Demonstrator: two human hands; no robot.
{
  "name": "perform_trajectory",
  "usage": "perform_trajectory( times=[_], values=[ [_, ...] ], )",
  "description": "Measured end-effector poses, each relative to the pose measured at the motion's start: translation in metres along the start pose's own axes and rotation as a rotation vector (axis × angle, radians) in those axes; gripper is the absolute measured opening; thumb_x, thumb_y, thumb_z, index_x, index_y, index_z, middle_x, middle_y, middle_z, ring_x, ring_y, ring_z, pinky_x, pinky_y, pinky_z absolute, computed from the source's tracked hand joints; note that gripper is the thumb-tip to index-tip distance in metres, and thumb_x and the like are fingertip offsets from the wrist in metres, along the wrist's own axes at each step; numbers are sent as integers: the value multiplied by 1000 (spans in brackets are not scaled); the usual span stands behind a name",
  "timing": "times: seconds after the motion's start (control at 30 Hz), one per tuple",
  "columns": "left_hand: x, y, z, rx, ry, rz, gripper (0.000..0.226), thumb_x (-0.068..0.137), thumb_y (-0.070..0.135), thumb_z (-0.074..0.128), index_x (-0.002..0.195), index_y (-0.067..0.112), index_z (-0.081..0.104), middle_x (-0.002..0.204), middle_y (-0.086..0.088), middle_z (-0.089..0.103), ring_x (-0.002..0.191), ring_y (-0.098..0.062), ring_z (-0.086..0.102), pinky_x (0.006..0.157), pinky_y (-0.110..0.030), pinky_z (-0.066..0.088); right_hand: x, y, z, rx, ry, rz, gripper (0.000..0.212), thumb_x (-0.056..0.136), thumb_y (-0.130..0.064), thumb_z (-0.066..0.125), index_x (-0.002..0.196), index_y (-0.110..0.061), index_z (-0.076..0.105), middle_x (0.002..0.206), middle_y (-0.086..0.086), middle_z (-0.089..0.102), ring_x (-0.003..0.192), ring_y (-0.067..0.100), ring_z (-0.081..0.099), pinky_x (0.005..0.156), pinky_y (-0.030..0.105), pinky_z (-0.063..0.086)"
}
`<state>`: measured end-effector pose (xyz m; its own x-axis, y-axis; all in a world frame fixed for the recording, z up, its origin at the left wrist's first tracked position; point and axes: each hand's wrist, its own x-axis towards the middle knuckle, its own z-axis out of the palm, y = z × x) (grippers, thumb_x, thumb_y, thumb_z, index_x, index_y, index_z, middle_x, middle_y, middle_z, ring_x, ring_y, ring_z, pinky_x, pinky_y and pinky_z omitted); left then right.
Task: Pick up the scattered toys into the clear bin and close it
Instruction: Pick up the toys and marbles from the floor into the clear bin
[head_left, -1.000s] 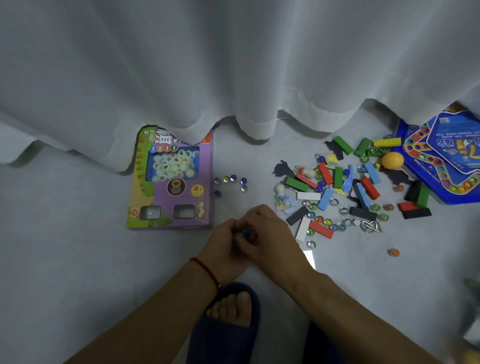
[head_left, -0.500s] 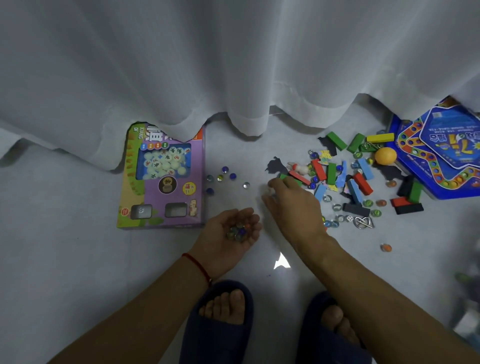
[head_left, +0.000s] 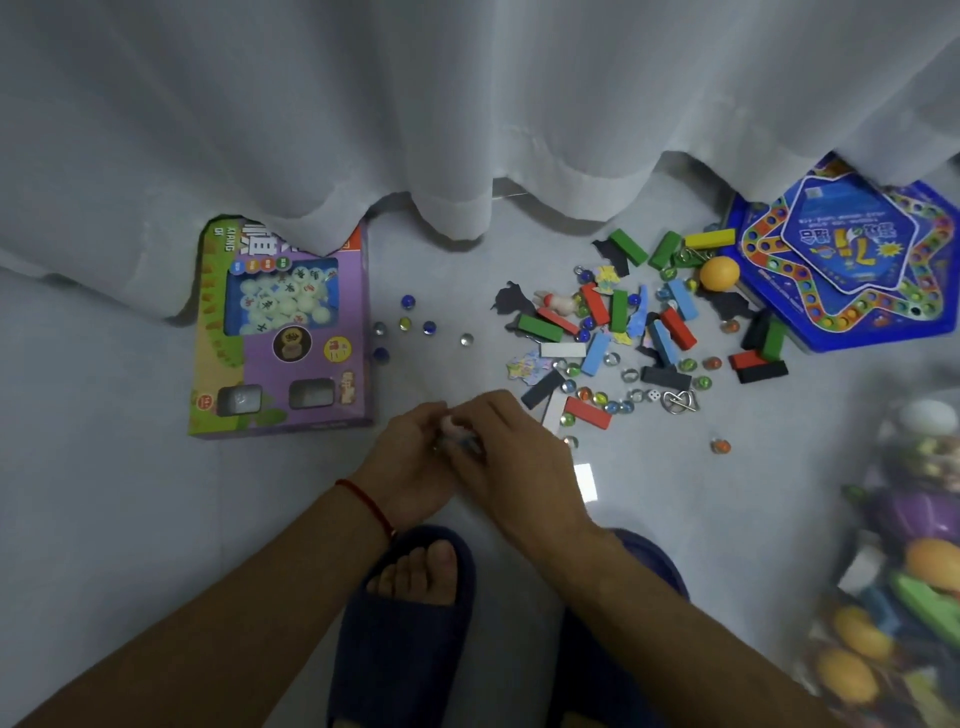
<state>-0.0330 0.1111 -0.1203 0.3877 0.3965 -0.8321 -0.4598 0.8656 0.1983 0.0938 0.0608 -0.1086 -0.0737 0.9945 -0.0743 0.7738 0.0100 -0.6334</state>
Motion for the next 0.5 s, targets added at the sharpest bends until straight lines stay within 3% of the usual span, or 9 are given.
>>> perform_trajectory(
  times=[0.07, 0.2, 0.33, 0.5],
  values=[
    [-3, -9, 2, -40, 35, -32, 36, 102, 23, 38, 104, -4, 62, 92, -20, 65, 85, -28, 62, 89, -44, 54, -16, 12, -7, 39, 56, 126, 24, 98, -43, 55, 113, -28, 64, 112, -11, 55, 89, 4, 57, 73, 24, 52],
    [-14, -23, 1, -146, 85, -71, 37, 102, 26, 43, 100, -5, 62, 97, -21, 59, 91, -29, 57, 70, -42, 60, -43, 51, -27, -133, 148, 376, 36, 96, -45, 57, 128, -27, 56, 130, -2, 50, 106, 13, 57, 79, 30, 55],
    [-22, -28, -3, -68, 101, -52, 38, 102, 29, 43, 103, -3, 62, 98, -20, 60, 91, -28, 58, 74, -43, 58, -40, 71, -29, -217, 99, 327, 46, 93, -41, 65, 134, -27, 49, 139, 1, 41, 108, 20, 59, 75, 39, 60],
    [-32, -35, -5, 19, 106, -36, 39, 102, 30, 40, 103, -2, 63, 93, -19, 62, 85, -26, 59, 74, -37, 58, -26, 76, -16, -290, 35, 219, 48, 93, -30, 68, 135, -19, 48, 139, 6, 42, 111, 22, 56, 82, 39, 59]
  ],
)
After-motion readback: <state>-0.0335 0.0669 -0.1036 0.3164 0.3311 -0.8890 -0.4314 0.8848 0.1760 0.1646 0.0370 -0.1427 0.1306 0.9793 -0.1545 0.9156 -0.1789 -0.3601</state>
